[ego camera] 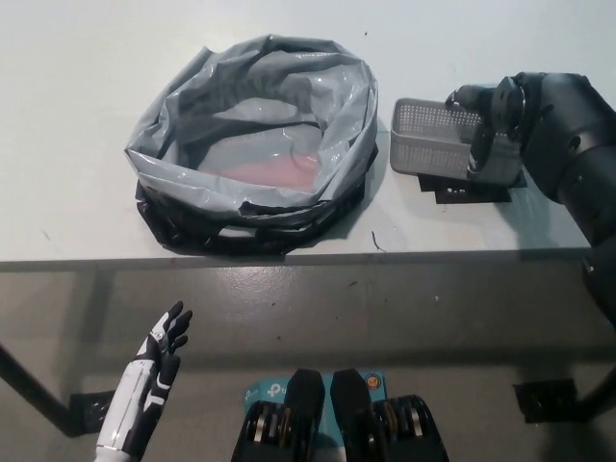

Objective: Use the right hand to pick up a small rectangular container and put it into a plastic bag and lift the bag

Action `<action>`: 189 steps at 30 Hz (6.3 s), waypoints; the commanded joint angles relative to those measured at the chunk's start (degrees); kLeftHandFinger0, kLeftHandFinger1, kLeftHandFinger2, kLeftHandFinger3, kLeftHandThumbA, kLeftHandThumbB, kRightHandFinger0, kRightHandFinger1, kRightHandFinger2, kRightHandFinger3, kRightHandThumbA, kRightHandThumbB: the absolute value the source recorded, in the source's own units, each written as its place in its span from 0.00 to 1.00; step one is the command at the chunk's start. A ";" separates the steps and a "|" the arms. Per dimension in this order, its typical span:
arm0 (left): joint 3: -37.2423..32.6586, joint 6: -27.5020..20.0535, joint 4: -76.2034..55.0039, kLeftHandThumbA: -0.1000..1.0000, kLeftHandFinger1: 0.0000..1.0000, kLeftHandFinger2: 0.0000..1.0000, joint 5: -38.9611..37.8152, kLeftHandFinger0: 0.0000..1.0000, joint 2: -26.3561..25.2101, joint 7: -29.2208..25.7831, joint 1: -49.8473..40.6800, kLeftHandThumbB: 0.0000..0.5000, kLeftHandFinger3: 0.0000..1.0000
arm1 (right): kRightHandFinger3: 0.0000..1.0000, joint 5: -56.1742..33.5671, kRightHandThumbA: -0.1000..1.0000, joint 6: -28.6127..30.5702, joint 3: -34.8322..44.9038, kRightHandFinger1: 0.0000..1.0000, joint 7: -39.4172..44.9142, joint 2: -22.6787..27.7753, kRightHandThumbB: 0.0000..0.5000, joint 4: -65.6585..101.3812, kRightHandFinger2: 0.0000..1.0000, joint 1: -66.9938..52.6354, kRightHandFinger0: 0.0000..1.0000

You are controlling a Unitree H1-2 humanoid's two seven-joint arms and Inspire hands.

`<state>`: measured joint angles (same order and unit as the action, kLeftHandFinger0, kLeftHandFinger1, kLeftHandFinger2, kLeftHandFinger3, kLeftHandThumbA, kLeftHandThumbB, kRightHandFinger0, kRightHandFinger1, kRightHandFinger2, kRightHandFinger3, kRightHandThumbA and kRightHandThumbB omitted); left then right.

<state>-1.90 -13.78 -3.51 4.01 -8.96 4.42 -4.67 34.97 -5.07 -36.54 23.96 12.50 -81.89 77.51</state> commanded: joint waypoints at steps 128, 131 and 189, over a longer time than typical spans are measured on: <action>-0.84 0.86 -2.28 0.92 1.00 1.00 -0.11 1.00 -2.98 3.45 4.25 0.50 1.00 | 1.00 1.28 0.88 15.84 -0.22 1.00 -18.31 -8.11 1.00 18.83 1.00 2.77 1.00; -0.78 0.59 -2.05 0.92 1.00 1.00 -0.30 1.00 -3.09 3.50 4.40 0.49 1.00 | 1.00 1.66 0.90 16.80 0.06 1.00 -18.98 -8.07 1.00 18.15 1.00 3.55 1.00; -1.16 0.11 -2.57 0.93 1.00 1.00 0.74 1.00 -2.41 2.79 1.56 0.50 1.00 | 1.00 -6.90 0.96 8.23 15.60 1.00 -22.26 -5.84 1.00 2.44 1.00 0.43 1.00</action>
<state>-2.94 -12.34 -3.94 4.46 -11.20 7.12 -3.06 31.40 5.41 -23.16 0.92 6.52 -79.43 75.28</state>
